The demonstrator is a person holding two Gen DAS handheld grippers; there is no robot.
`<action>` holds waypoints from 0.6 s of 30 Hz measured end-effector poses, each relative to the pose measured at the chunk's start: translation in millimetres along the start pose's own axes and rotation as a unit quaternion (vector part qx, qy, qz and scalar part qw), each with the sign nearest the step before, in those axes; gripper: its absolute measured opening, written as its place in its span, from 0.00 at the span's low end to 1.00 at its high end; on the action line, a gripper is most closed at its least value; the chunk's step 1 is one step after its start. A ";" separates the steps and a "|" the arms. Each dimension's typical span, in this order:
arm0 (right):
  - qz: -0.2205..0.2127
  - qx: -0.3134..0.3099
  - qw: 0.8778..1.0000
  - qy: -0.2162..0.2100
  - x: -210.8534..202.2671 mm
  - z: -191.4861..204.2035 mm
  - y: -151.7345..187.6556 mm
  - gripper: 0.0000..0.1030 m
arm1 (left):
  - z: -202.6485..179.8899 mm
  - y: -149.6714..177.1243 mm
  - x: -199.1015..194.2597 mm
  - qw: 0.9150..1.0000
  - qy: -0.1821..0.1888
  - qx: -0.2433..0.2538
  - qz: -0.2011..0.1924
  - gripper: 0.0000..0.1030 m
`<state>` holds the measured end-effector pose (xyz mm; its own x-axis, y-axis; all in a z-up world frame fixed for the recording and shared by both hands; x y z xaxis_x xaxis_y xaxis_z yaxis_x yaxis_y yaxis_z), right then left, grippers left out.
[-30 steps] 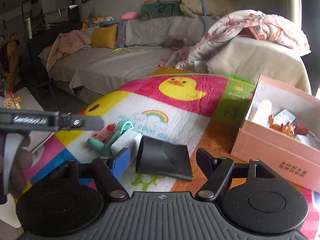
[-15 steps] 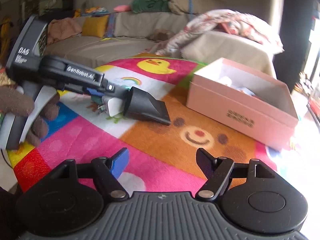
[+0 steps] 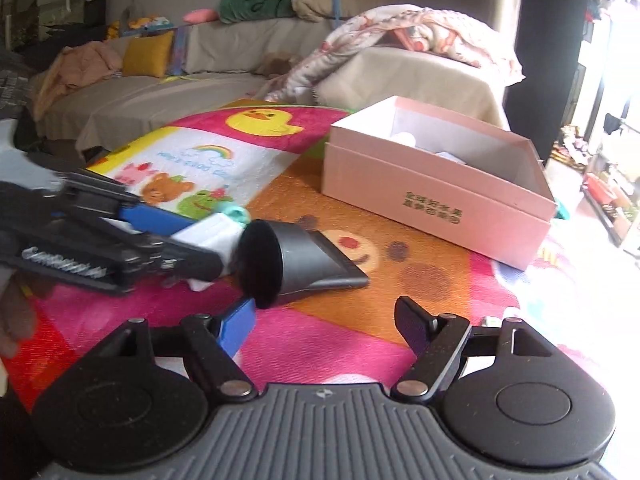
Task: Organize rigid objects
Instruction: 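Grasp the white plug adapter with the left gripper while the right gripper reaches the black nozzle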
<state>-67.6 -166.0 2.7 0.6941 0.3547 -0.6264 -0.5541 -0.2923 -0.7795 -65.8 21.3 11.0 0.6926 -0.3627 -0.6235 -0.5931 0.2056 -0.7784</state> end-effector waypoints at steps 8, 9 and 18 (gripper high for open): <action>-0.008 0.026 0.999 0.032 0.0 -14.1 -4.0 0.77 | 17.8 0.6 -9.9 0.998 -0.062 -0.004 -0.004 0.48; -0.010 0.032 0.999 0.014 -3.6 -14.8 -5.3 0.77 | 22.3 -0.4 -10.8 0.997 -0.074 -0.010 -0.006 0.46; -0.021 0.070 0.996 -0.043 11.8 -0.3 -38.3 0.77 | 6.4 -2.8 -20.8 1.000 -0.017 0.004 -0.016 0.46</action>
<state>-38.0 -150.8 25.2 0.6790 0.4412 -0.5867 -0.5886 -0.1505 -0.7943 -75.9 34.2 25.6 0.7251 -0.3387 -0.5996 -0.5668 0.2010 -0.7990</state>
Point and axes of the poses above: each gripper's, at about its wrist camera, not at the fingertips, and x roughly the way its jaws point, z to its left, y to its underside, the point moved 2 cm from there along x, roughly the way its jaws point, and after that the axes turned 5 degrees about x, right-handed, at the moved point
